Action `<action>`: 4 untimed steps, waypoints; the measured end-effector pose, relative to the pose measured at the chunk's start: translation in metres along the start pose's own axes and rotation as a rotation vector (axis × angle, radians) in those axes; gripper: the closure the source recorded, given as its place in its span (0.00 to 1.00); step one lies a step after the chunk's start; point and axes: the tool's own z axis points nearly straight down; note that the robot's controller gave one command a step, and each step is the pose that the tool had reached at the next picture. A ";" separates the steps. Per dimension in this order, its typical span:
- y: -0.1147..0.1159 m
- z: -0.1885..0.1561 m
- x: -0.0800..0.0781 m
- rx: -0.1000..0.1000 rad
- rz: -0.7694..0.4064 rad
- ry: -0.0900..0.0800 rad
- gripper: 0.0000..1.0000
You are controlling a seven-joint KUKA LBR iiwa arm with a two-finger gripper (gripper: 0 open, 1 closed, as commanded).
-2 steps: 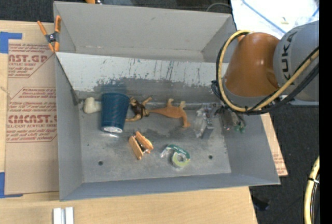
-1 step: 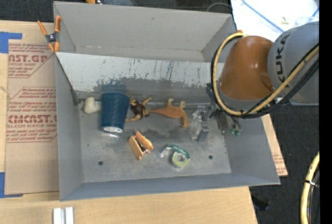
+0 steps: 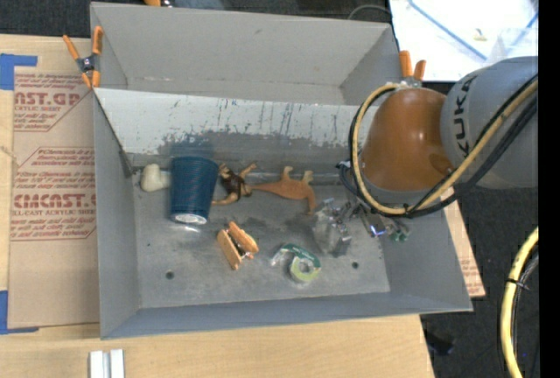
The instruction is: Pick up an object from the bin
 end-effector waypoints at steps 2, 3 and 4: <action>0.047 0.013 -0.015 0.000 0.263 0.001 0.00; 0.071 0.016 -0.019 0.001 0.015 -0.001 0.00; 0.100 0.020 -0.021 0.001 0.206 -0.001 0.00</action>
Offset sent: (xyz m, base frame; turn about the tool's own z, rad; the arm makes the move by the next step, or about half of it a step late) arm 0.0008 0.0747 -0.0213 0.0111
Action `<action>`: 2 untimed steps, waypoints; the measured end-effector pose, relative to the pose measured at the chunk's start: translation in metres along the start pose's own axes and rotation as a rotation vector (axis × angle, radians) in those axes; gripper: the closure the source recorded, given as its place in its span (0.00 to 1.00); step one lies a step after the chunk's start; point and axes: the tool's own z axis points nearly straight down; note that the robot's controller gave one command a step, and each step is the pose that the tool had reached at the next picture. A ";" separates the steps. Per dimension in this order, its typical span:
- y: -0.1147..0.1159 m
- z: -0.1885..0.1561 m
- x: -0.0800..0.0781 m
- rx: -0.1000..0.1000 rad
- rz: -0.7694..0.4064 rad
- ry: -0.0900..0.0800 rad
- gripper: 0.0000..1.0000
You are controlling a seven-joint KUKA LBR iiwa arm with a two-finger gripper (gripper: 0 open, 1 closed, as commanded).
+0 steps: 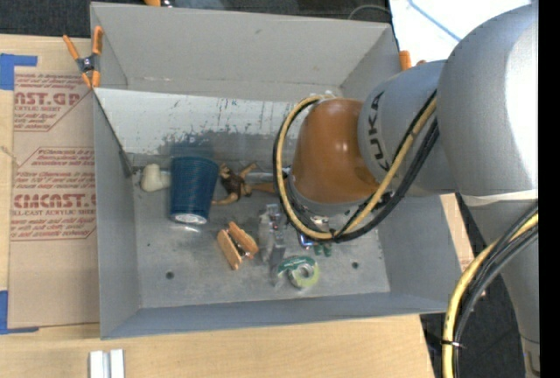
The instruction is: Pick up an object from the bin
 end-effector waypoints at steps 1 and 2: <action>0.026 -0.007 0.015 -0.001 -0.038 -0.001 0.00; 0.026 -0.007 0.015 -0.001 -0.038 -0.001 1.00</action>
Offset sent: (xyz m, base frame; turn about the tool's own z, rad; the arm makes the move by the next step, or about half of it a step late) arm 0.0000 0.0000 0.0000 0.0000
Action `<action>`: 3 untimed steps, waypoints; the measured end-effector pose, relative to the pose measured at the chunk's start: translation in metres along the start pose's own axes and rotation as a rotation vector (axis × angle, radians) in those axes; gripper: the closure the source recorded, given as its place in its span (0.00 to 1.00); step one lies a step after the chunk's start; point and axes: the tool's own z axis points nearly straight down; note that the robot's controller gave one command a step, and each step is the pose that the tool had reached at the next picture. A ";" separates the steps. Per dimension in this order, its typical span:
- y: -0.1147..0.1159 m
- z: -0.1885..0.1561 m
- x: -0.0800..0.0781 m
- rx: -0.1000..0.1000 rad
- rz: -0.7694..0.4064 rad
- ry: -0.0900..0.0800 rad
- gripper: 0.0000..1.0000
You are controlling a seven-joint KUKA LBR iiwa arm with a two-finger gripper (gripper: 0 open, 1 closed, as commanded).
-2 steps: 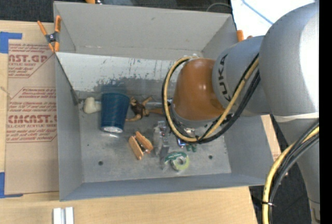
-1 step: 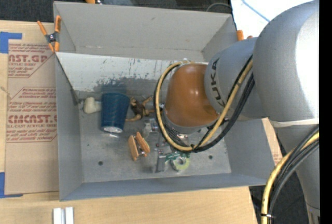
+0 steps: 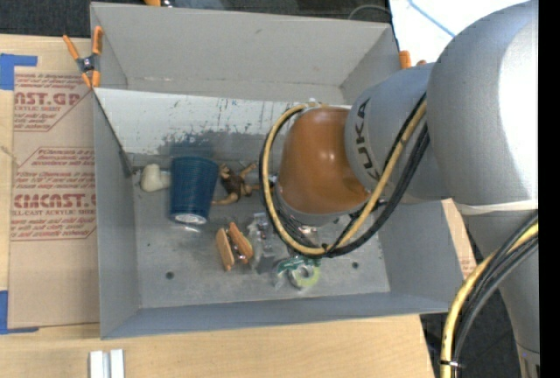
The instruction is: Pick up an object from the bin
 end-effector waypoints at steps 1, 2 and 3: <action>0.000 0.000 0.000 0.000 0.000 0.000 1.00; 0.000 0.000 0.000 0.000 0.000 0.000 1.00; 0.000 0.000 0.000 0.000 0.000 0.000 1.00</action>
Offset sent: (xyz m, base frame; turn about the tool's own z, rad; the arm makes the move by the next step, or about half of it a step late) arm 0.0000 0.0000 0.0000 0.0000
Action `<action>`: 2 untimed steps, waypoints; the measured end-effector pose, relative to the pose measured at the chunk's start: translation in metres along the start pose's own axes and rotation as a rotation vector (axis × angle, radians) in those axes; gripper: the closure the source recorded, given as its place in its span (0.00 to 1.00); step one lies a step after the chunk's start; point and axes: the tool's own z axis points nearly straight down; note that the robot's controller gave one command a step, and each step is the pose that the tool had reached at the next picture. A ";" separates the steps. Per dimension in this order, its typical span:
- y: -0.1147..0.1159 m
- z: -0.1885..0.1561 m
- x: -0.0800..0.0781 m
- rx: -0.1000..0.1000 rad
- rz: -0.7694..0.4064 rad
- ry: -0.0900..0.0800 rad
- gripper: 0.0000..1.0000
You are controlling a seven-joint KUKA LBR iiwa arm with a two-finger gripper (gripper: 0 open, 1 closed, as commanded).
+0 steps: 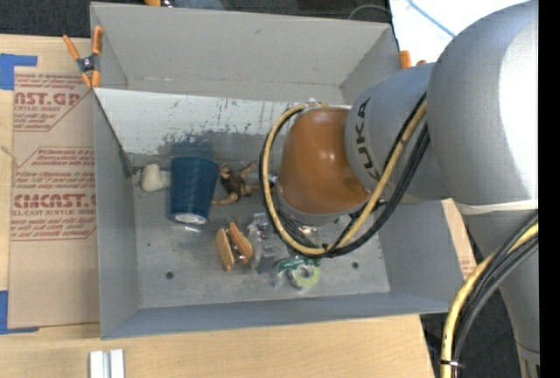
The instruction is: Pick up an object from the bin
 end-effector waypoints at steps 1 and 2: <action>0.031 0.008 -0.005 0.000 -0.116 -0.002 0.00; 0.032 0.007 -0.006 -0.001 -0.117 -0.005 1.00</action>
Offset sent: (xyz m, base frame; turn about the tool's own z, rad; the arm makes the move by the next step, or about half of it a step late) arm 0.0000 0.0000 0.0000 0.0000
